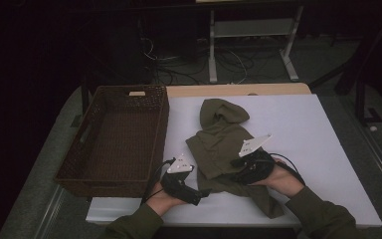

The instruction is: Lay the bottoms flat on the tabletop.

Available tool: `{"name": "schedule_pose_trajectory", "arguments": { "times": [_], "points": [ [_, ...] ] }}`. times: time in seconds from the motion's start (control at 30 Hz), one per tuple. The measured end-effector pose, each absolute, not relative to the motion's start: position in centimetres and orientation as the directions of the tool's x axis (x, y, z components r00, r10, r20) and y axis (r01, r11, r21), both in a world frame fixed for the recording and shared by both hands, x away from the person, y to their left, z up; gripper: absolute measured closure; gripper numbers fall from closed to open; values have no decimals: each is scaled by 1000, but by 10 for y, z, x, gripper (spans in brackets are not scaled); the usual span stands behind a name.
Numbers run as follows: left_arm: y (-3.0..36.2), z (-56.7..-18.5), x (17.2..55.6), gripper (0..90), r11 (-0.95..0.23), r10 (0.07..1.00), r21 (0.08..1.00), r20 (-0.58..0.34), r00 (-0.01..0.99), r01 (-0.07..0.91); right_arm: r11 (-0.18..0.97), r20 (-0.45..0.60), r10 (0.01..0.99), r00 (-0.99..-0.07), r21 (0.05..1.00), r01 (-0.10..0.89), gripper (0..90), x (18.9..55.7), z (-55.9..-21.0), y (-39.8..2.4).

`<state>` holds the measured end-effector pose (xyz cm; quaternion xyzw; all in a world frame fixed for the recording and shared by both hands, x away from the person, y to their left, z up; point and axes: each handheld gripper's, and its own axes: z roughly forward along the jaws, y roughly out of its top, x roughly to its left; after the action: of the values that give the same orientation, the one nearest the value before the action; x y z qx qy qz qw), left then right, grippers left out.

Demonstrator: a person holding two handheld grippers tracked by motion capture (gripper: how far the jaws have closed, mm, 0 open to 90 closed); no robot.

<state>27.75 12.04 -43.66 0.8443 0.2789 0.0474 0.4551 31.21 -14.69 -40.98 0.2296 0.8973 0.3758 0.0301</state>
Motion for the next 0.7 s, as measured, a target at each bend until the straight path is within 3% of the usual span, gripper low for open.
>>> {"name": "schedule_pose_trajectory", "arguments": {
  "times": [0.1, 0.47, 0.7],
  "points": [
    [120, -437, 278, 0, -430, 514, 795, -173, 840, 427, 628, 103, 445, -890, 673, 392, 471, 313, -415, -144],
    [120, -437, 277, 0, -435, 514, 794, -168, 841, 425, 592, 125, 457, -881, 697, 405, 842, 321, -416, -151],
    [121, -436, 278, 0, -430, 519, 796, -169, 838, 426, 558, 128, 477, -870, 721, 412, 874, 326, -412, -160]
  ]
}}
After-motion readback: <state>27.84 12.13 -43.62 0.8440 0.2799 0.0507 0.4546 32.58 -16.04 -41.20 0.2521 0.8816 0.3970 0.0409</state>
